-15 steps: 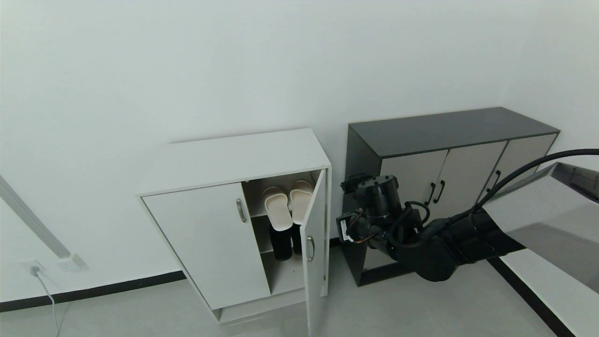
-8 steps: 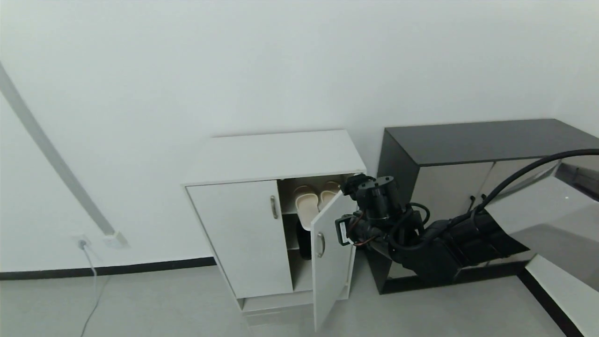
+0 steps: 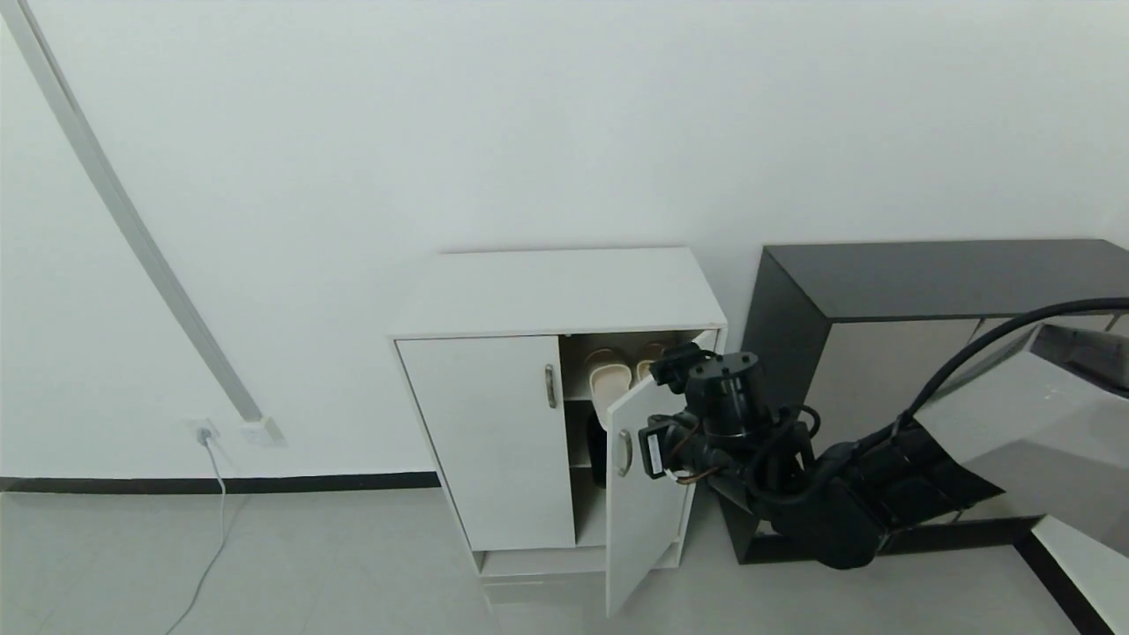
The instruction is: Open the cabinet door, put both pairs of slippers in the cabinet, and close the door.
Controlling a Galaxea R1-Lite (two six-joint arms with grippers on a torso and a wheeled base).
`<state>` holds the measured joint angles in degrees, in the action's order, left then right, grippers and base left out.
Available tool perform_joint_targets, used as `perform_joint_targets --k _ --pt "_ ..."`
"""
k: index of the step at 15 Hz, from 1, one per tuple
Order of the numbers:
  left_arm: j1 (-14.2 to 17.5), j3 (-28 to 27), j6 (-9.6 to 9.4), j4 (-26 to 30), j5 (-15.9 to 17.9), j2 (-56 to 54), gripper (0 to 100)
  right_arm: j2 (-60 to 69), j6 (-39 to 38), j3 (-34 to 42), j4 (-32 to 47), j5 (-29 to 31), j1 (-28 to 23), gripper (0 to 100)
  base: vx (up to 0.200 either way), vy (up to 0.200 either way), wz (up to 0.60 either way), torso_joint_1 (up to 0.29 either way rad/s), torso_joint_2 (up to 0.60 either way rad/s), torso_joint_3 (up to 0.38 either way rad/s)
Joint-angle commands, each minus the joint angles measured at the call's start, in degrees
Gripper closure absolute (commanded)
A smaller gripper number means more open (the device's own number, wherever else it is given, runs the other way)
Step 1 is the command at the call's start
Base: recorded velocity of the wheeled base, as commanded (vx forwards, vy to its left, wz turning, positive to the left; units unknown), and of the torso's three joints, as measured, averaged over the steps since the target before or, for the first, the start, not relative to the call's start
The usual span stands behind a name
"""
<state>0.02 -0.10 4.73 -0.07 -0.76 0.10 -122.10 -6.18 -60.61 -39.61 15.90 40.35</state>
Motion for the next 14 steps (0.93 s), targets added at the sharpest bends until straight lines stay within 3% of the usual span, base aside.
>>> perform_joint_targets --k 1,5,8,11,14 --pt "0.06 0.01 0.02 -0.01 -0.04 -0.01 100 2.22 0.56 6.91 -3.37 -0.96 -0.54 100 0.0 0.0 0.0 0.0 0.0 0.0" --pt "0.06 0.01 0.02 -0.01 -0.04 -0.01 100 2.31 0.56 17.81 -11.02 -2.1 -0.54 100 0.15 0.0 0.0 -0.003 0.0 0.003" --pt "0.06 0.01 0.02 -0.01 -0.04 -0.01 100 1.6 0.56 21.85 -14.45 -2.36 -0.62 100 0.2 0.0 0.0 0.011 0.0 0.001" --pt "0.06 0.01 0.02 -0.01 -0.21 -0.01 100 1.43 0.47 22.82 -14.53 -2.45 -0.62 100 0.2 0.0 0.0 0.006 0.0 0.001" --pt "0.06 0.01 0.02 -0.01 -0.12 -0.01 100 -1.56 0.47 19.83 -16.29 -3.59 -0.62 100 0.0 0.0 0.0 0.0 0.0 0.0"
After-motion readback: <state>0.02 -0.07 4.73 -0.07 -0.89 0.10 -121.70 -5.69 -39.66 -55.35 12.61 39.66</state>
